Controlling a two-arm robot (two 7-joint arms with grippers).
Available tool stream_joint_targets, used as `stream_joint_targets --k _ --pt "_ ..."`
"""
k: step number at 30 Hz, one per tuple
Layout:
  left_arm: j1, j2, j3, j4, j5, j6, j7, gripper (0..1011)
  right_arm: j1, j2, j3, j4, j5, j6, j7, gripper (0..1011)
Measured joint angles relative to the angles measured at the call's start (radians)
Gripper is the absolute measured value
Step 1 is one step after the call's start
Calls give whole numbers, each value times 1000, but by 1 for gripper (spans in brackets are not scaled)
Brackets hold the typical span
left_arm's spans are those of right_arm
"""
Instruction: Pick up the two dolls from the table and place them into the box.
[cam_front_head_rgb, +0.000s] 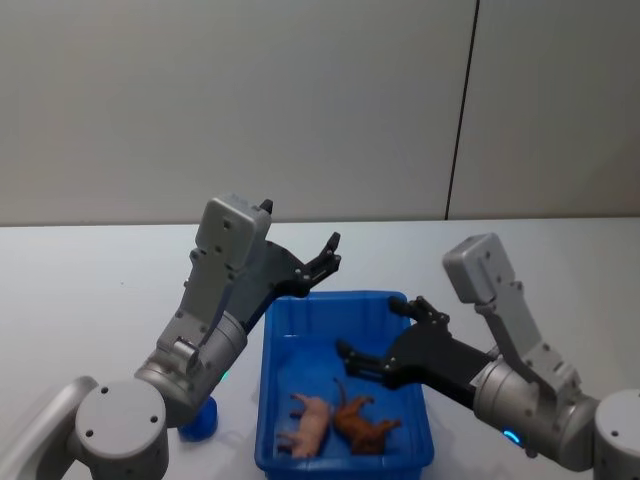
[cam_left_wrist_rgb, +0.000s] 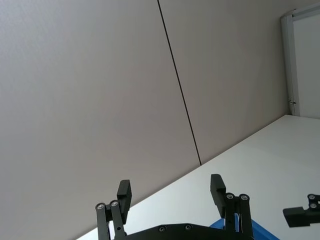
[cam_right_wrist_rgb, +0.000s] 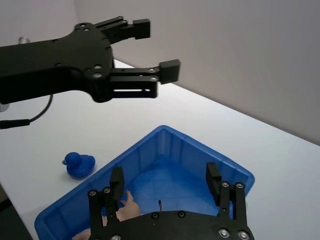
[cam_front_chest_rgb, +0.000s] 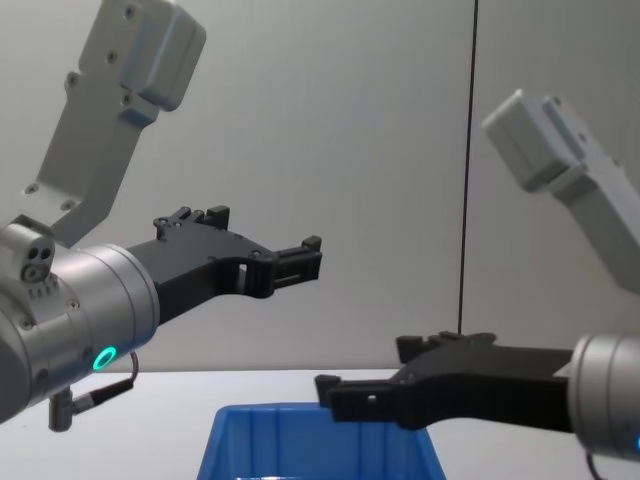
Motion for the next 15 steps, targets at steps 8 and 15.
stream_joint_targets --k 8,15 --pt "0 0 0 0 0 0 0 1001 -16 37 32 -14 50 -11 -16 1001" --pt "0 0 0 0 0 0 0 1001 -48 89 71 -29 101 -42 -26 1001"
